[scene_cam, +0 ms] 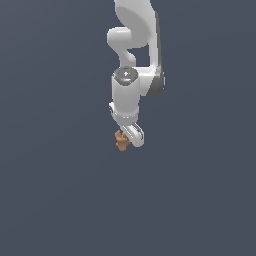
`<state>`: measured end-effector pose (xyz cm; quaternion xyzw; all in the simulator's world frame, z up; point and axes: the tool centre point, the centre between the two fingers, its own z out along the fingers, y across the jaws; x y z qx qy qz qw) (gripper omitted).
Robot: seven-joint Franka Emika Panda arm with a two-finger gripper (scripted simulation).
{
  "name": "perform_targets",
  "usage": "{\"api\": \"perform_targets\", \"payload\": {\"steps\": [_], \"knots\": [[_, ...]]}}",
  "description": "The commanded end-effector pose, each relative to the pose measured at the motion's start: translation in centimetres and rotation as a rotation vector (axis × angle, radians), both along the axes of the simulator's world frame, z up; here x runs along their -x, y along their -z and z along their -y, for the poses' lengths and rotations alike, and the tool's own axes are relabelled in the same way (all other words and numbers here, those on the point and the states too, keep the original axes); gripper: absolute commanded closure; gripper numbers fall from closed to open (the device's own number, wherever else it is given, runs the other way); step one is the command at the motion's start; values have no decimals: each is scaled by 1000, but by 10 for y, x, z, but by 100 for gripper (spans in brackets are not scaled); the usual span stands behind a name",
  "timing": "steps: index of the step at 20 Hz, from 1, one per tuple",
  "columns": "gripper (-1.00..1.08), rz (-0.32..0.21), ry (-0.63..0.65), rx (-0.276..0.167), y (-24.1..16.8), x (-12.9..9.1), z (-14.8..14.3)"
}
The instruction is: Pick up the object and move it to a goal position.
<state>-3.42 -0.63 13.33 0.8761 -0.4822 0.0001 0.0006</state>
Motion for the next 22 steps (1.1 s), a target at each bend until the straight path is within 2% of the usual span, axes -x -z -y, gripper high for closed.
{"api": "perform_targets", "payload": {"steps": [1, 13, 22], "knots": [[108, 1, 0, 1, -20, -4, -20], [108, 1, 0, 1, -117, -29, -119], [108, 0, -1, -1, -153, -41, -157]]}}
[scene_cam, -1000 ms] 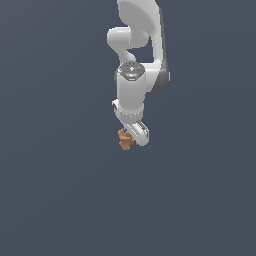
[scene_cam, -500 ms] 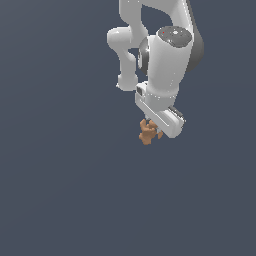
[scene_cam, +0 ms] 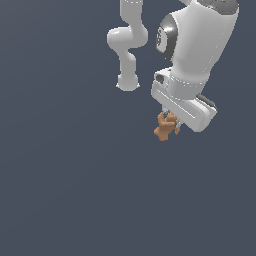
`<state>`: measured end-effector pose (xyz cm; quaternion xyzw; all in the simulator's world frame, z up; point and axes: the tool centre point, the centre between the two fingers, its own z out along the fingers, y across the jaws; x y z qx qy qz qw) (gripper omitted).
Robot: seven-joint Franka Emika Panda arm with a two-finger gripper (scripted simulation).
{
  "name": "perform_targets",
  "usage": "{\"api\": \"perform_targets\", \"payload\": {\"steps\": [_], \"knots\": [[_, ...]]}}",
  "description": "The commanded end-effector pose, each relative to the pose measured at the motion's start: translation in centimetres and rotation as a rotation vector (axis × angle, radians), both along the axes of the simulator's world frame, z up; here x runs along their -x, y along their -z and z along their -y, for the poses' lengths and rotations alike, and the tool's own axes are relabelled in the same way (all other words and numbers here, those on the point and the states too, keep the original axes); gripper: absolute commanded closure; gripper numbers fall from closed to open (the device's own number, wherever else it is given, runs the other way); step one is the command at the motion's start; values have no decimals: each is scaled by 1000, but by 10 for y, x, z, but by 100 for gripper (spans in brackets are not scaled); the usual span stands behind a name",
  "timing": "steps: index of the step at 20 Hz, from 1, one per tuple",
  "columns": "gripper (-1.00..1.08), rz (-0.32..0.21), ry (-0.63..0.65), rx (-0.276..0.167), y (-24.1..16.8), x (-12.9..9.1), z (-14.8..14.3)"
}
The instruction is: Pick up the object and move it to a goal position.
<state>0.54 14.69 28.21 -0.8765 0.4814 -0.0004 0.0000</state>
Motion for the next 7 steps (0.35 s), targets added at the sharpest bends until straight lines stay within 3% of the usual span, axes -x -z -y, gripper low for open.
{"api": "perform_targets", "payload": {"steps": [1, 7], "knots": [[108, -1, 1, 0, -6, -2, -6], [108, -1, 1, 0, -10, -5, -11]]}}
